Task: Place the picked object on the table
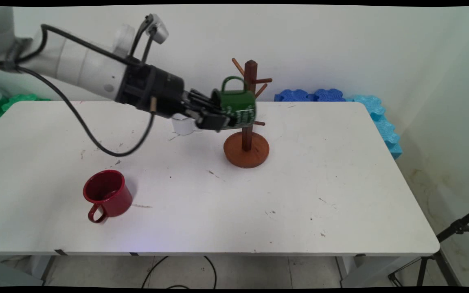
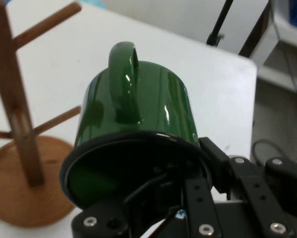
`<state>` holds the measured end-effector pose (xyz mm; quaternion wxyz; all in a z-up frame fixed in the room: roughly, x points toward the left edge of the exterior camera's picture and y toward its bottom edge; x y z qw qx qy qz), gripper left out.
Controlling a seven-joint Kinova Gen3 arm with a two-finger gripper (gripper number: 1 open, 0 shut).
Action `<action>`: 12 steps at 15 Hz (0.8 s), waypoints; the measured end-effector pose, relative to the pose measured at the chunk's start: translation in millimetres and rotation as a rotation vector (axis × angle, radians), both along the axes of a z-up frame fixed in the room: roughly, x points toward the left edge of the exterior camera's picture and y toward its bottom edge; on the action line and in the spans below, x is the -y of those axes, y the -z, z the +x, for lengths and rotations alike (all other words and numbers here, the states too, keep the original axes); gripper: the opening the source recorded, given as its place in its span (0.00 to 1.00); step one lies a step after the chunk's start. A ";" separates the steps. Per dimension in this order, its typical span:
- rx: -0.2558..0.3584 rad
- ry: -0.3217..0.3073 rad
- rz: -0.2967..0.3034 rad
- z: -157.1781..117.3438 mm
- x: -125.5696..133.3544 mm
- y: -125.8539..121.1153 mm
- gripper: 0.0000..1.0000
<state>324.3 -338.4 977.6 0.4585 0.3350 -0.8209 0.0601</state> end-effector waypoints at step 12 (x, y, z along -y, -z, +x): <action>0.445 0.125 0.032 63.2 17.4 -7.9 0.00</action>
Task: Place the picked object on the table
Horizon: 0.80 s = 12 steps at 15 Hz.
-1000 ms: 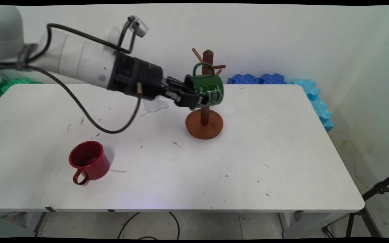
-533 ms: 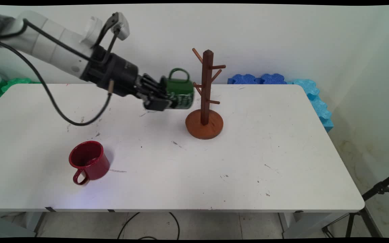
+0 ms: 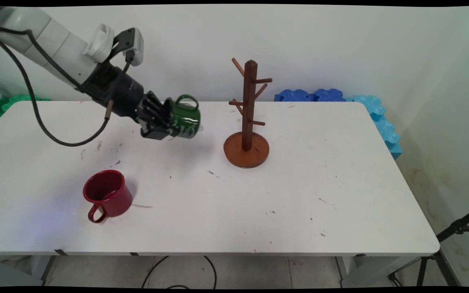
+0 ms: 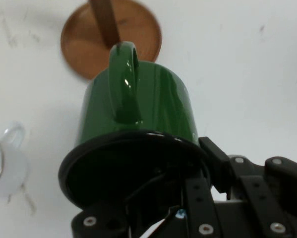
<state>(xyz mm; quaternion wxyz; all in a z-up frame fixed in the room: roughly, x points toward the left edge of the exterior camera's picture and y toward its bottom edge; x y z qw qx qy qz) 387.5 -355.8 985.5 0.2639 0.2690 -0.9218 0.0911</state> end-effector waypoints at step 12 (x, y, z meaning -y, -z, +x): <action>0.346 0.050 0.101 6.8 43.7 28.0 0.00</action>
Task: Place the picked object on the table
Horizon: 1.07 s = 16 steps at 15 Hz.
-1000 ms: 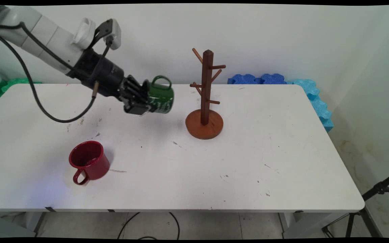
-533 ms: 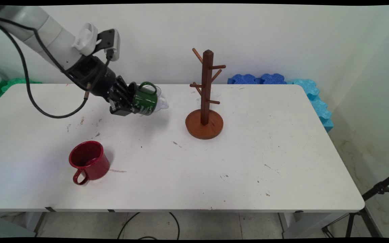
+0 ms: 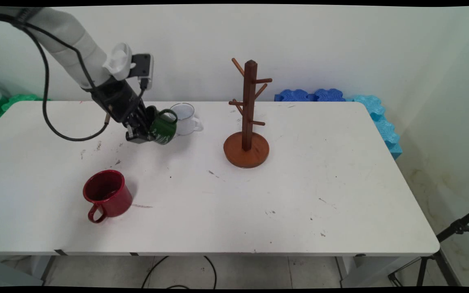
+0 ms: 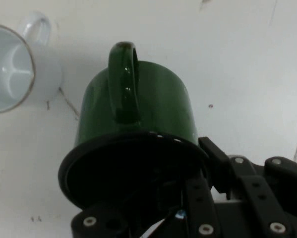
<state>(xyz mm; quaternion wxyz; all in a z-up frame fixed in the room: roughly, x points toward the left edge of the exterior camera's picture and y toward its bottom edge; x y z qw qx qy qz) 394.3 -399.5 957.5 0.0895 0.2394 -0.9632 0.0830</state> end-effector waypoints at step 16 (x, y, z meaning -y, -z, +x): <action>0.107 -0.019 0.082 -27.9 44.0 71.7 0.00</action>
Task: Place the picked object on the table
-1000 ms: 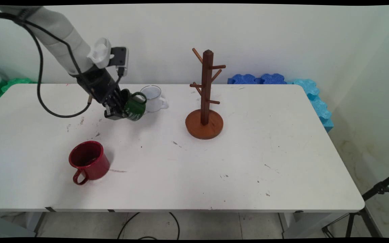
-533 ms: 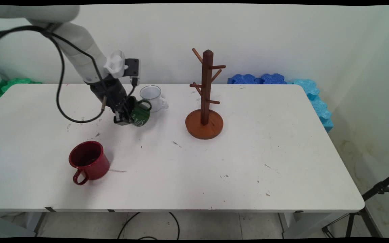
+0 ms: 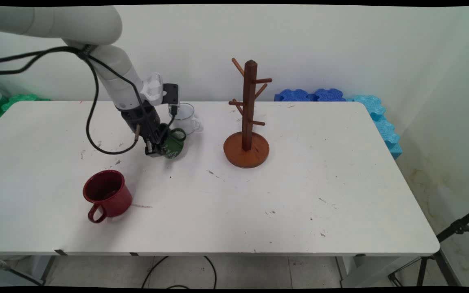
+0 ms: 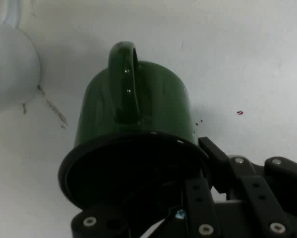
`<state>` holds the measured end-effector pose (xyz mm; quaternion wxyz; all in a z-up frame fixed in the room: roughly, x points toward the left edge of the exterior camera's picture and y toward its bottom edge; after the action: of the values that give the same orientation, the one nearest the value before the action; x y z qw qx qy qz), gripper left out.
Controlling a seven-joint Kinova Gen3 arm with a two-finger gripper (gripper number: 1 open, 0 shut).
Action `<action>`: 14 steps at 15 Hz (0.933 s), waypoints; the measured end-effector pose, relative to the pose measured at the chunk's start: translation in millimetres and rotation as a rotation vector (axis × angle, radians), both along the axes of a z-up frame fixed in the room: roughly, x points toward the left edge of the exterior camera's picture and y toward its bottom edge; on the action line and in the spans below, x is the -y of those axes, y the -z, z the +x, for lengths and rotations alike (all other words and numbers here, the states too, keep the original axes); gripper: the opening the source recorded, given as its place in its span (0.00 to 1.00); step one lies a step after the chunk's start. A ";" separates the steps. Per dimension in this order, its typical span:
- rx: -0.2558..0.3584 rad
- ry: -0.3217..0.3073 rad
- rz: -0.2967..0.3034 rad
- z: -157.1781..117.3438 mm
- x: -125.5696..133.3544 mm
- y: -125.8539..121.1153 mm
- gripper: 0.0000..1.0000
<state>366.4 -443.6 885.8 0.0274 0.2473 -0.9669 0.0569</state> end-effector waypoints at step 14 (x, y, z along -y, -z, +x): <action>-0.064 -0.021 -0.016 -24.7 16.8 32.1 1.00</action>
<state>341.8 -460.4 853.7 0.0600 0.2588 -0.9624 0.0572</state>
